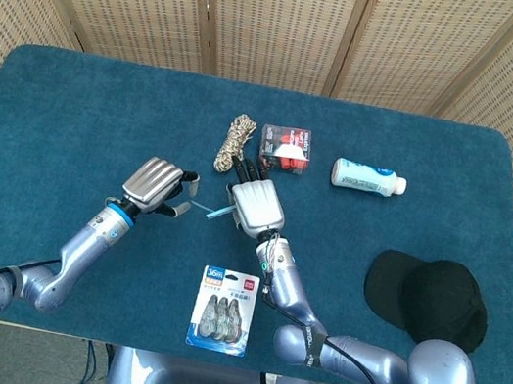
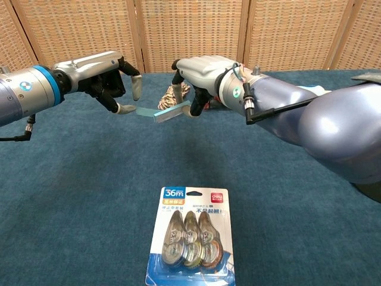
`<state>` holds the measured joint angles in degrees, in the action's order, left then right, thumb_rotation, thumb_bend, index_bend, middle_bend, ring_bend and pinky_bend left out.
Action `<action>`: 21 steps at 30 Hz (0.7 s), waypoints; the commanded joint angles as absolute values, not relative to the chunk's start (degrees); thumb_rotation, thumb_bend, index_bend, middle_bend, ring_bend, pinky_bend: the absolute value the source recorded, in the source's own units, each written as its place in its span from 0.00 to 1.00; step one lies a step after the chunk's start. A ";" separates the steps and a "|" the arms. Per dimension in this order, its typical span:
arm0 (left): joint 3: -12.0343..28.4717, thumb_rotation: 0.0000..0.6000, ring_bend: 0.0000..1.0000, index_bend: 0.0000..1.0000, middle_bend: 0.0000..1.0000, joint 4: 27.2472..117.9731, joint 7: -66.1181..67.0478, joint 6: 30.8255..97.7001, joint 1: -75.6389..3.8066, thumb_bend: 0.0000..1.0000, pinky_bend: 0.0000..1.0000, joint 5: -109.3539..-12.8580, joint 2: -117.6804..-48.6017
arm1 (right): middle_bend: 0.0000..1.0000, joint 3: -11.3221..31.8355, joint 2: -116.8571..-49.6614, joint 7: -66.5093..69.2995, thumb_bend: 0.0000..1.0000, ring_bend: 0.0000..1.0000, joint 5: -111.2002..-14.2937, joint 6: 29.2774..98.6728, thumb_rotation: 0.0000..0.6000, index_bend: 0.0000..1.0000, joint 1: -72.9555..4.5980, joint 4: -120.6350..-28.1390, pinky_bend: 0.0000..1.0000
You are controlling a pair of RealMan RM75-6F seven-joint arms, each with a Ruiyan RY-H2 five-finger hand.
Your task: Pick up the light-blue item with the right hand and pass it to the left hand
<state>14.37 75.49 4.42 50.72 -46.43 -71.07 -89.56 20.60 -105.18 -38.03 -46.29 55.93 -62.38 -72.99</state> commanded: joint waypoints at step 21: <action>14.14 1.00 0.98 0.56 1.00 72.34 5.84 50.95 -48.47 0.36 0.90 -68.67 -93.93 | 0.04 20.17 -104.14 -37.31 0.57 0.00 -45.89 56.16 1.00 0.64 -62.42 -73.53 0.00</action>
<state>14.13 72.40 5.84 50.95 -48.43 -68.72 -93.87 20.18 -104.15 -37.32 -45.89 56.16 -62.42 -73.52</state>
